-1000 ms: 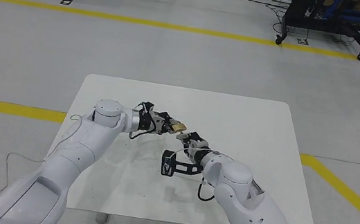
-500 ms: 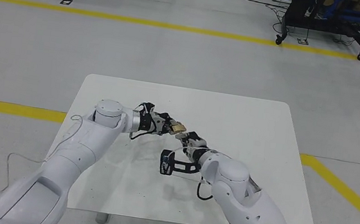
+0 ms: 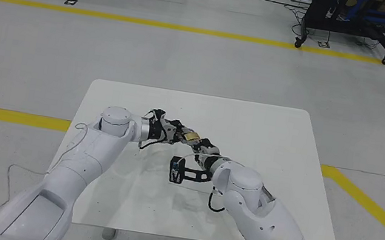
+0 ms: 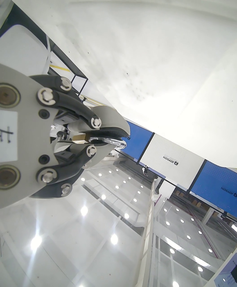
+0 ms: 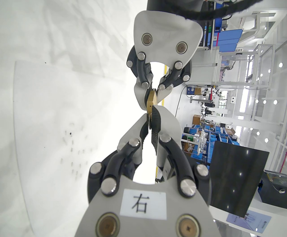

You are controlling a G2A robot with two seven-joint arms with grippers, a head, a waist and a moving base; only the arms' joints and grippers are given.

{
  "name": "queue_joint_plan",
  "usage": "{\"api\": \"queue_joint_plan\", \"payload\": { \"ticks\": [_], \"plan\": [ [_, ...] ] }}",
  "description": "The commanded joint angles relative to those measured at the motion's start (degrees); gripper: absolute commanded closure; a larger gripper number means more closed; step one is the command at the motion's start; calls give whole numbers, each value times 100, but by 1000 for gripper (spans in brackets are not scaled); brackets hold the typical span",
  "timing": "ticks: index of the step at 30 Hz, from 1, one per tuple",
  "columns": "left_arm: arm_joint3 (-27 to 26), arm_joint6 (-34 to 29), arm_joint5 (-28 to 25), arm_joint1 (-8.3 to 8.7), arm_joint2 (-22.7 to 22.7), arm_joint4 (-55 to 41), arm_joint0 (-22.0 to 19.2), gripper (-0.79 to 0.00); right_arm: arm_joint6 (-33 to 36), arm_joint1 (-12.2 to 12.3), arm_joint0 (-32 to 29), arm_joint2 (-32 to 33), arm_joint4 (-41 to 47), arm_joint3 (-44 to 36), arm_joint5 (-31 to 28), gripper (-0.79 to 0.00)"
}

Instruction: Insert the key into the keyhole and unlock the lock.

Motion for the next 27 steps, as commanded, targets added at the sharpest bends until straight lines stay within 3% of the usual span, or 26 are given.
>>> {"api": "queue_joint_plan", "payload": {
  "ticks": [1,9,12,17,19,21,27],
  "plan": [
    [4,30,-50,7,-52,-41,9,0,-1,0,0,0,-2,0,0,-785],
    [-55,246,-287,52,-282,-152,85,0,-32,-1,-12,12,36,-12,41,-785],
    [-193,546,-559,78,-381,-94,165,0,-784,24,-249,435,779,-148,651,-785],
    [-609,1034,-946,130,-524,62,418,0,-2148,115,-711,1157,1821,-4,1158,-785],
    [-780,1099,-1029,154,-592,68,532,0,-2379,124,-790,1197,1919,66,1241,-643],
    [-938,1139,-1113,179,-651,102,632,0,-2436,110,-815,1125,1910,168,1392,-388],
    [-1297,1181,-1143,226,-737,231,844,0,-2369,-2,-555,735,2017,643,1744,-308]
  ]
}}
